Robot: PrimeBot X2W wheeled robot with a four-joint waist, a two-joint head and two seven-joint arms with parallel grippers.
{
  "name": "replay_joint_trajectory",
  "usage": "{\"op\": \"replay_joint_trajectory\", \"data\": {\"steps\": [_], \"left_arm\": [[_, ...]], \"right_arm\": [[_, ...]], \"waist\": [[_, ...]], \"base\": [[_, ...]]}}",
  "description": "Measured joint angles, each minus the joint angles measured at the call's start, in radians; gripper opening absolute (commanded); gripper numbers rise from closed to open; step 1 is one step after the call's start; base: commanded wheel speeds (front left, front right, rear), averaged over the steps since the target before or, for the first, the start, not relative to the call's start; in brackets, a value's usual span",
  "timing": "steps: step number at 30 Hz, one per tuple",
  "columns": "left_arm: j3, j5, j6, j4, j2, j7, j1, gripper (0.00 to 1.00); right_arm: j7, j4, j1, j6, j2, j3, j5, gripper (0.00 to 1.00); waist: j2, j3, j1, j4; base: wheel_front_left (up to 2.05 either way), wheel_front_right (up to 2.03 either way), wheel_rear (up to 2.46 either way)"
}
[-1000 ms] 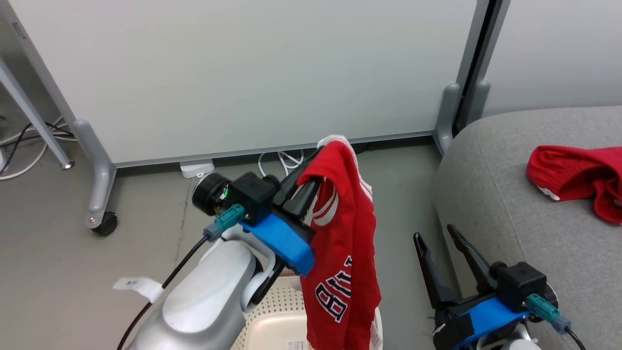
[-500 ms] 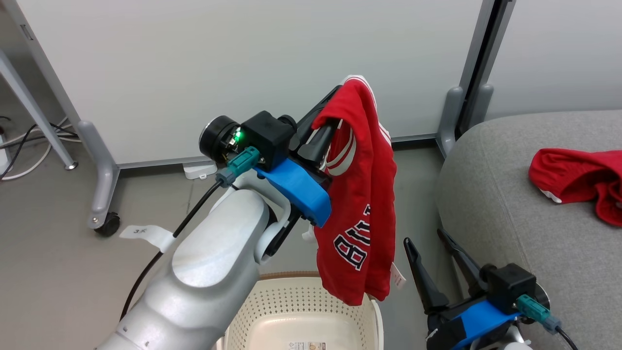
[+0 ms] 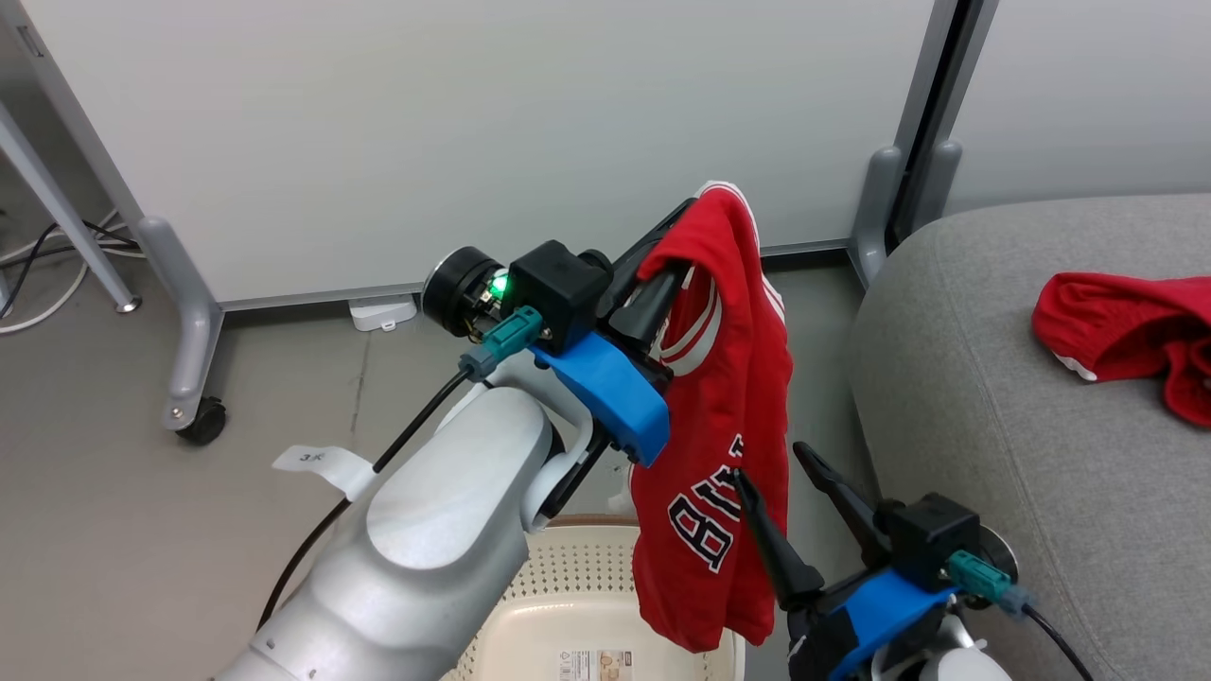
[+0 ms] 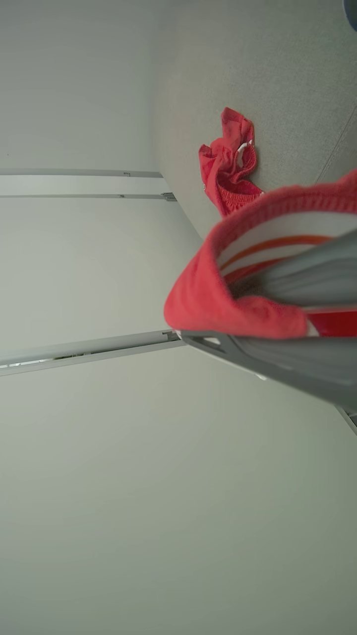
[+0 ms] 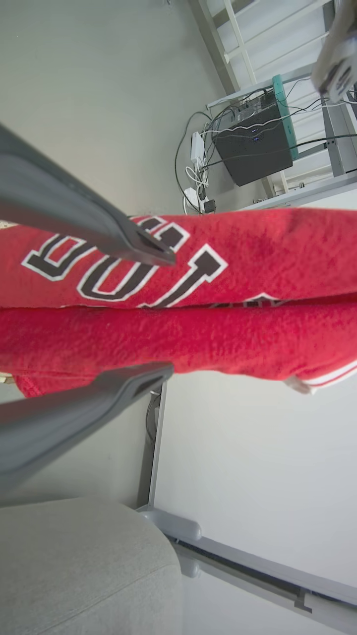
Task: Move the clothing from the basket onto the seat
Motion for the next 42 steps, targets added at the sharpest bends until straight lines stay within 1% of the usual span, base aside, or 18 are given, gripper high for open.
{"op": "replay_joint_trajectory", "data": {"steps": [8,13,21,28,29,30,31,42], "left_arm": [[-0.02,-0.013,-0.004,0.016,-0.007,-0.009,-0.013,0.0],[-0.038,-0.022,-0.005,0.024,-0.01,-0.012,-0.016,0.0],[-0.054,-0.035,-0.005,0.033,-0.012,-0.017,-0.025,0.0],[-0.074,-0.05,-0.005,0.041,-0.014,-0.021,-0.031,0.0],[-0.077,-0.052,-0.005,0.041,-0.014,-0.021,-0.031,0.0],[-0.078,-0.056,-0.005,0.043,-0.014,-0.022,-0.031,0.0],[-0.08,-0.058,-0.005,0.043,-0.014,-0.022,-0.031,0.0],[-0.096,-0.075,-0.004,0.061,-0.014,-0.026,-0.031,0.0]], "right_arm": [[0.048,0.079,-0.102,0.0,0.0,0.066,0.023,1.0],[0.053,0.136,-0.171,0.0,0.0,0.106,0.043,1.0],[0.041,0.249,-0.261,0.0,0.0,0.12,0.044,1.0],[0.026,0.354,-0.342,0.0,0.0,0.195,0.119,1.0],[0.024,0.369,-0.351,0.0,0.0,0.204,0.128,0.82],[0.02,0.382,-0.358,0.0,0.0,0.212,0.137,0.27],[0.012,0.392,-0.363,0.0,0.0,0.219,0.142,0.0],[-0.032,0.47,-0.398,0.0,0.0,0.271,0.173,0.0]], "waist": [[0.0,0.012,0.0,0.0],[0.0,0.016,0.0,0.003],[0.0,0.023,0.0,0.005],[0.0,0.023,0.0,0.002],[0.0,0.021,0.0,0.002],[0.0,0.019,0.0,0.002],[0.0,0.018,0.0,0.002],[0.0,0.01,0.0,-0.002]], "base": [[0.0,0.0,0.0],[0.0,0.0,0.0],[0.0,0.0,0.0],[0.0,0.0,0.0],[0.0,0.0,0.0],[0.0,0.0,0.0],[0.0,0.0,0.0],[0.0,0.0,0.0]]}}
